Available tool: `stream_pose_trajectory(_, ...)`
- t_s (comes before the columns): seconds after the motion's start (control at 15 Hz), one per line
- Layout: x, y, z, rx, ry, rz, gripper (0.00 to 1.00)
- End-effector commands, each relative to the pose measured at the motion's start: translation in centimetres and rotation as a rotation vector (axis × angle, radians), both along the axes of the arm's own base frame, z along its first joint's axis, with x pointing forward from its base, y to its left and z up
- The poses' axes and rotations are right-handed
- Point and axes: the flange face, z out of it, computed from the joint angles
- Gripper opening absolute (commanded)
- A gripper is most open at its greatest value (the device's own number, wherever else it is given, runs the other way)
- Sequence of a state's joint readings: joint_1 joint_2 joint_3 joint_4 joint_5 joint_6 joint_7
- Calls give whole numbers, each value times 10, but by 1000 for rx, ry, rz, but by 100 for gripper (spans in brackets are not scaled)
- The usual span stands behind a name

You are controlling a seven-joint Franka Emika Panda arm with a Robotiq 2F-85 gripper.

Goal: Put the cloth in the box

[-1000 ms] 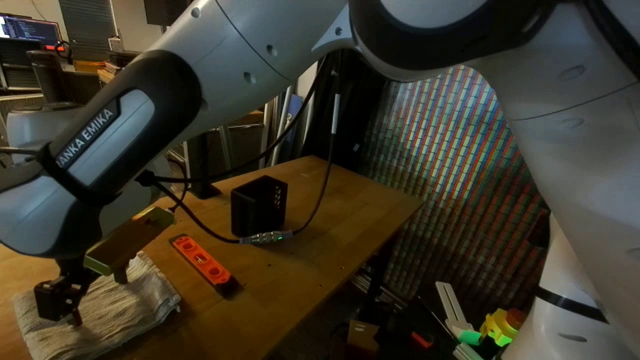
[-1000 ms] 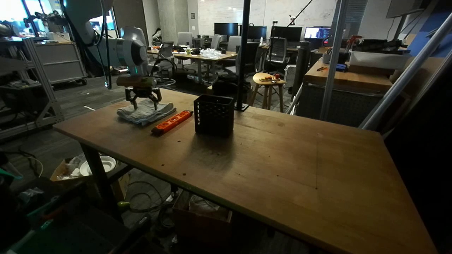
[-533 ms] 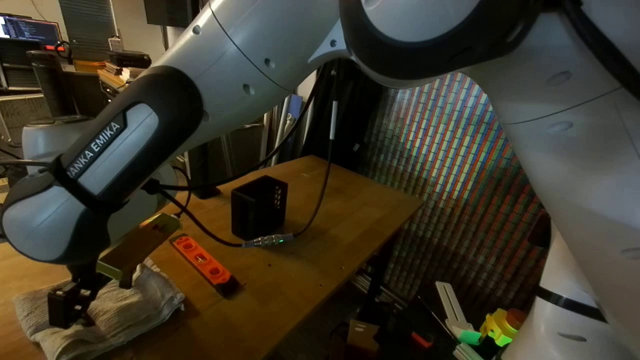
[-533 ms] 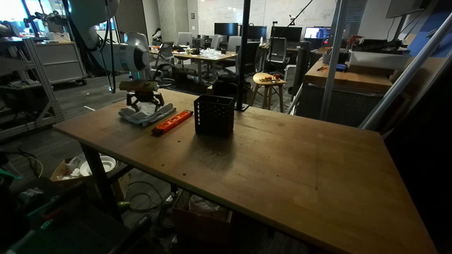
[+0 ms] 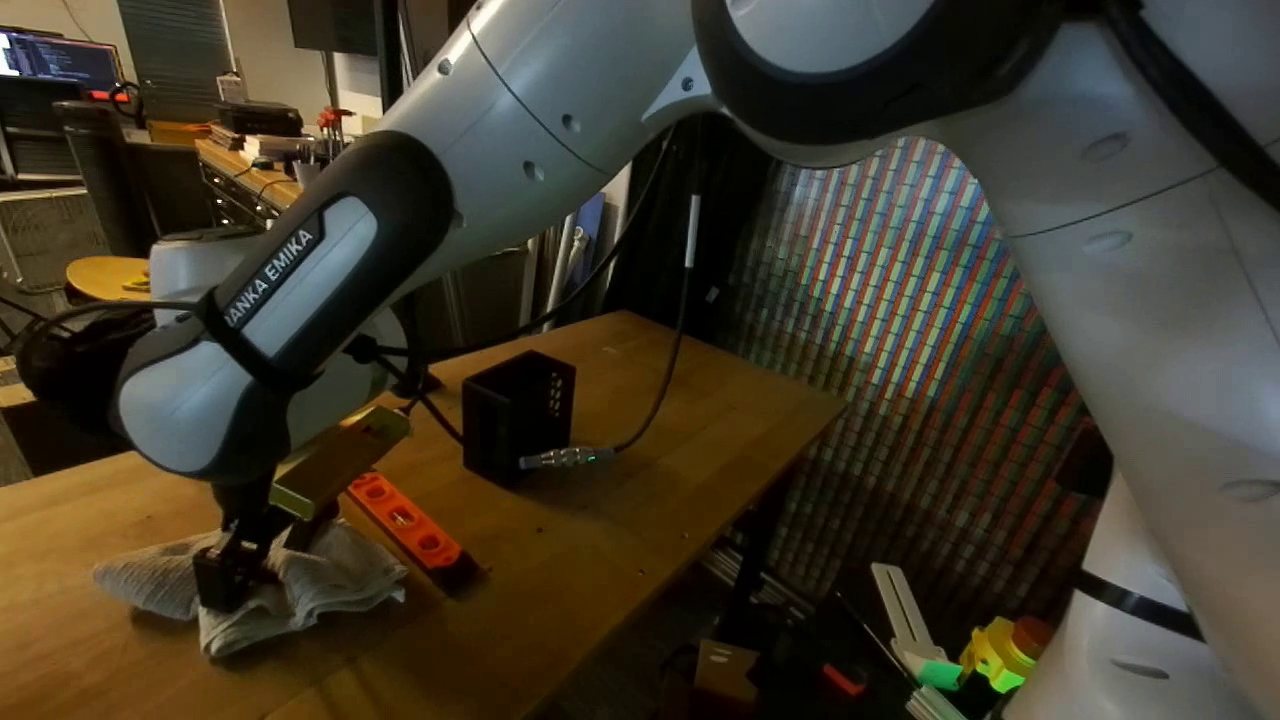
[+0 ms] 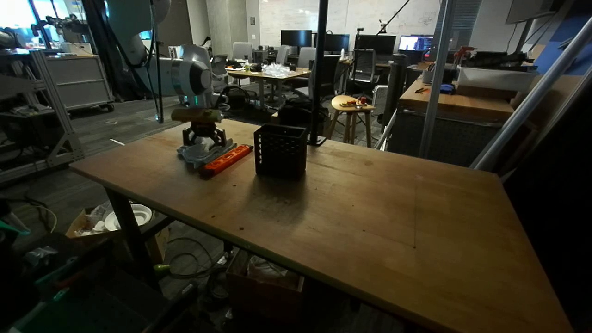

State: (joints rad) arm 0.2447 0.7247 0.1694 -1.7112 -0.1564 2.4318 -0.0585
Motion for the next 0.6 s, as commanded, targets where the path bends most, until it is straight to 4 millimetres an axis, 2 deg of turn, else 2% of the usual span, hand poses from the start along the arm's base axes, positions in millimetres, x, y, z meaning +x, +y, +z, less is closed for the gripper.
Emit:
stream_pose_trajectory(0.0, -6, -33, 22, -18, -5, 2, 0)
stream_pose_trajectory(0.13, -5, -47, 39, -37, -21, 2, 4)
stream_pose_trajectory(0.2, -4, -52, 51, -42, -35, 4, 3)
stream_pose_trajectory(0.53, 5, -84, 128, -51, -141, -34, 3)
